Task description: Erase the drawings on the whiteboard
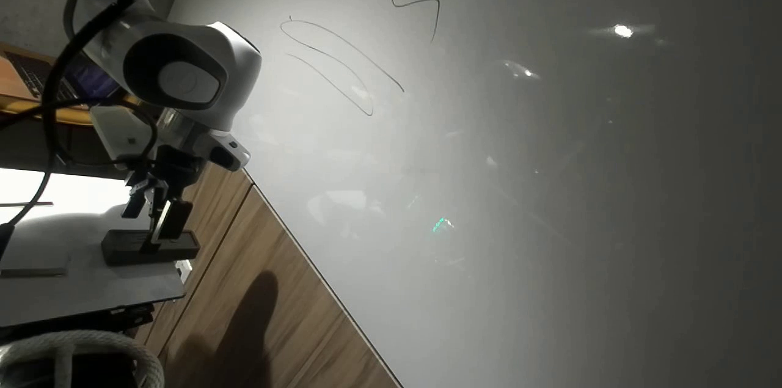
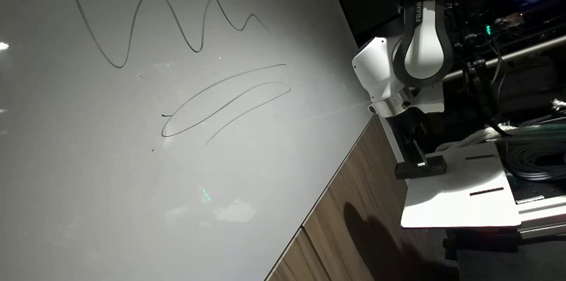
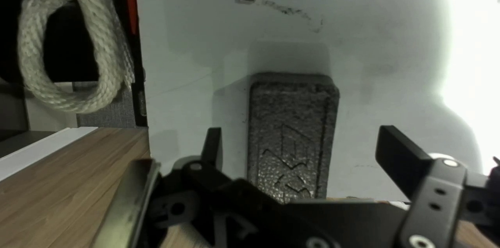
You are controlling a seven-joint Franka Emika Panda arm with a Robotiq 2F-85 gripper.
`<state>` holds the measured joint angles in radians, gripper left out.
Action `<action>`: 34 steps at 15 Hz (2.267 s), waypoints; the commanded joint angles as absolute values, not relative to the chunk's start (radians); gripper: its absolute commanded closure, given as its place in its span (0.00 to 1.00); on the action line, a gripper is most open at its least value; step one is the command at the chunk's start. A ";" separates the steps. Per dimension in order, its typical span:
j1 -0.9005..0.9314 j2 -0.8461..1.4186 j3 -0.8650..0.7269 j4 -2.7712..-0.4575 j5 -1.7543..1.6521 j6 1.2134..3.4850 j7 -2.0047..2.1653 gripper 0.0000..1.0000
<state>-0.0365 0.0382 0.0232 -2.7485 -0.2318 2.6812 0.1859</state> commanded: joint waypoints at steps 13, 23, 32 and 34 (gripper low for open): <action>-0.029 0.061 -0.013 -2.748 -0.206 2.680 0.134 0.42; -0.023 0.038 -0.009 -2.745 -0.216 2.668 0.130 0.71; 0.042 -0.154 0.065 -2.755 -0.310 2.605 0.225 0.71; 0.056 -0.221 0.108 -2.754 -0.325 2.577 0.251 0.71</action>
<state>0.0344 -0.0988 0.0597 -2.7412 -0.2925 2.6446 0.2032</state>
